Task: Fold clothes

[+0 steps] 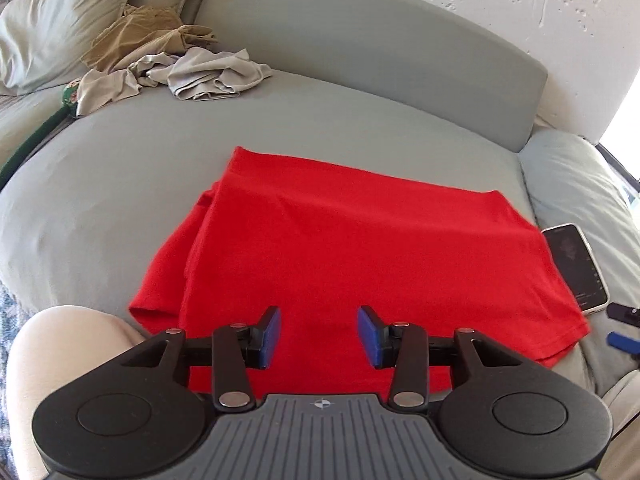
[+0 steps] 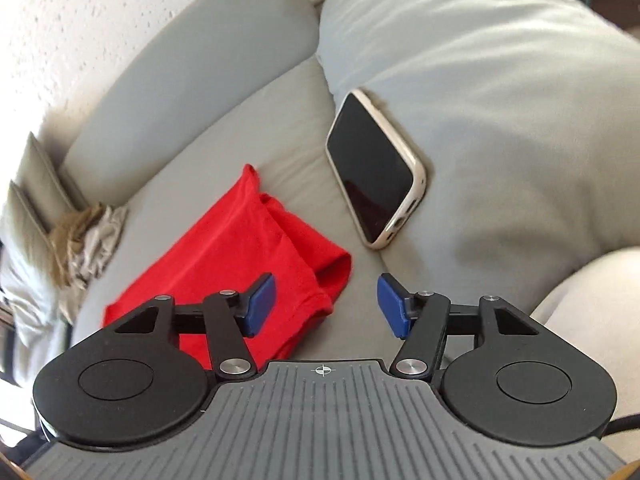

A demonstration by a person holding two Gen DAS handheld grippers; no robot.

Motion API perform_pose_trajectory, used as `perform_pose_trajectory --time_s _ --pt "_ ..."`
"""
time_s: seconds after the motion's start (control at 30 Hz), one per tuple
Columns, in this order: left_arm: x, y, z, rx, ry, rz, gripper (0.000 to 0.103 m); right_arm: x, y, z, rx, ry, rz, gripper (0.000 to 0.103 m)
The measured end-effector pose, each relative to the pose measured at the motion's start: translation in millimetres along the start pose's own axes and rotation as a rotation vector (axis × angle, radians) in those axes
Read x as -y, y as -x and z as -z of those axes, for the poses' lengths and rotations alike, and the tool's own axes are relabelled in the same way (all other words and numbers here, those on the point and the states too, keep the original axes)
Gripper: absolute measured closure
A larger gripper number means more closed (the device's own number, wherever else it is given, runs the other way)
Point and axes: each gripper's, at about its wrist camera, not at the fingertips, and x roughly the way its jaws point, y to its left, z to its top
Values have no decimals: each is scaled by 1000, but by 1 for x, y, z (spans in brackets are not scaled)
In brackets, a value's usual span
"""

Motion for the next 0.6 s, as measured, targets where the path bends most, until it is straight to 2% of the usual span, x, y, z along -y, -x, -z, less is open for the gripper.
perform_pose_trajectory --time_s 0.13,0.23,0.3,0.6 --pt "24 -13 5 -24 -52 50 62 17 -20 11 -105 -226 -172 41" --pt "28 -25 12 -87 -55 64 61 20 -30 19 -160 -278 -193 41" --pt "26 -28 15 -89 -49 63 61 22 -37 25 -196 -311 -207 43" --pt "20 -30 15 -103 -12 92 60 27 -63 20 -144 -304 -263 44"
